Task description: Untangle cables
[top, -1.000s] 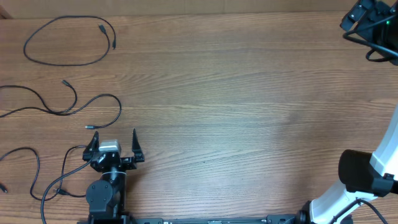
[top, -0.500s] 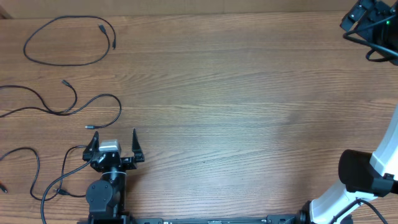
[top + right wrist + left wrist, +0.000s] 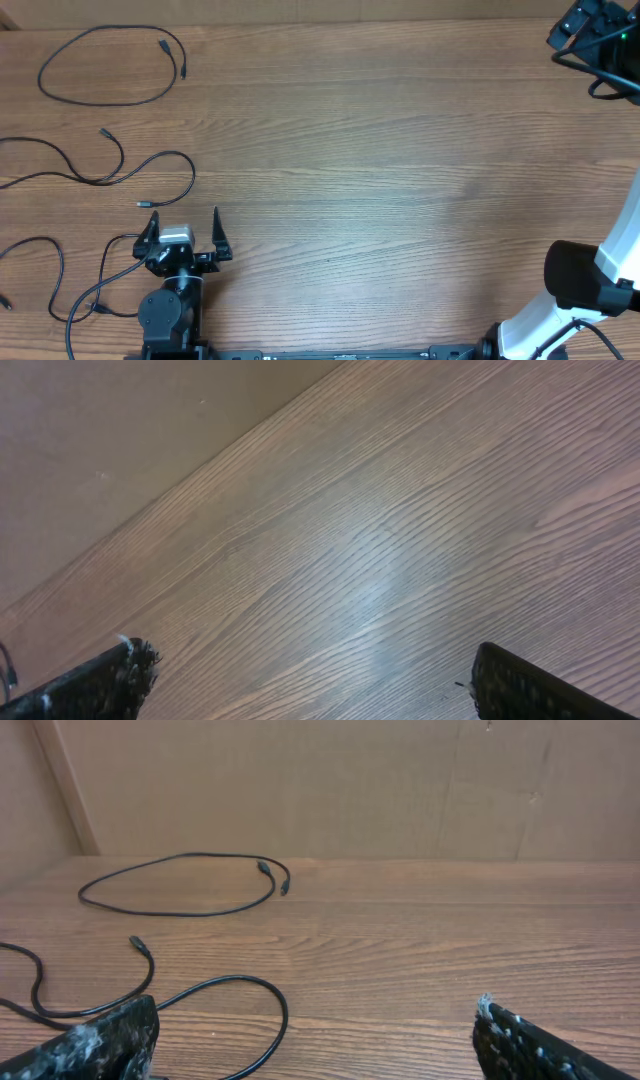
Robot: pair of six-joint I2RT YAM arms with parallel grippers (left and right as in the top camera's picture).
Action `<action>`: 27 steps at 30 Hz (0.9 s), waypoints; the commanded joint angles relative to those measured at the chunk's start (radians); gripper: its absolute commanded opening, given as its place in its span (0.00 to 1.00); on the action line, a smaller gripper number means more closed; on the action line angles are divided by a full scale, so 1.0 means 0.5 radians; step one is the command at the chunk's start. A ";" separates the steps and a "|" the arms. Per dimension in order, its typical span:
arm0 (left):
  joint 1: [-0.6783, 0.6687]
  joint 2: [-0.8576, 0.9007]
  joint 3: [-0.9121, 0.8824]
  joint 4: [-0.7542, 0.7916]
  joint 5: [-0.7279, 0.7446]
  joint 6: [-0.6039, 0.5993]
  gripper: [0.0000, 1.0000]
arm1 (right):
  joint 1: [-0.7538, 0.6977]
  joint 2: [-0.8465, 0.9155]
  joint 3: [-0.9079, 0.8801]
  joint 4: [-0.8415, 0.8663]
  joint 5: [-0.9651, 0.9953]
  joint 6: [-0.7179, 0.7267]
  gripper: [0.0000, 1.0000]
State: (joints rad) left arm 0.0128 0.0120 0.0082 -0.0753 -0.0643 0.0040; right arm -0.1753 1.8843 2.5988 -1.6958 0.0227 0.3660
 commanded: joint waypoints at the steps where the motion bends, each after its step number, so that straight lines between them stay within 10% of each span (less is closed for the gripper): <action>1: -0.015 -0.017 -0.007 0.002 0.019 0.038 0.99 | -0.003 -0.020 -0.002 0.005 -0.004 -0.008 1.00; 27: -0.015 -0.017 -0.007 0.002 0.019 0.038 0.99 | 0.001 -0.939 -0.001 0.005 -0.004 -0.008 1.00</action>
State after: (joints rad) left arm 0.0128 0.0120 0.0082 -0.0753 -0.0643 0.0040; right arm -0.1753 1.4834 2.5916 -1.6955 0.0227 0.3656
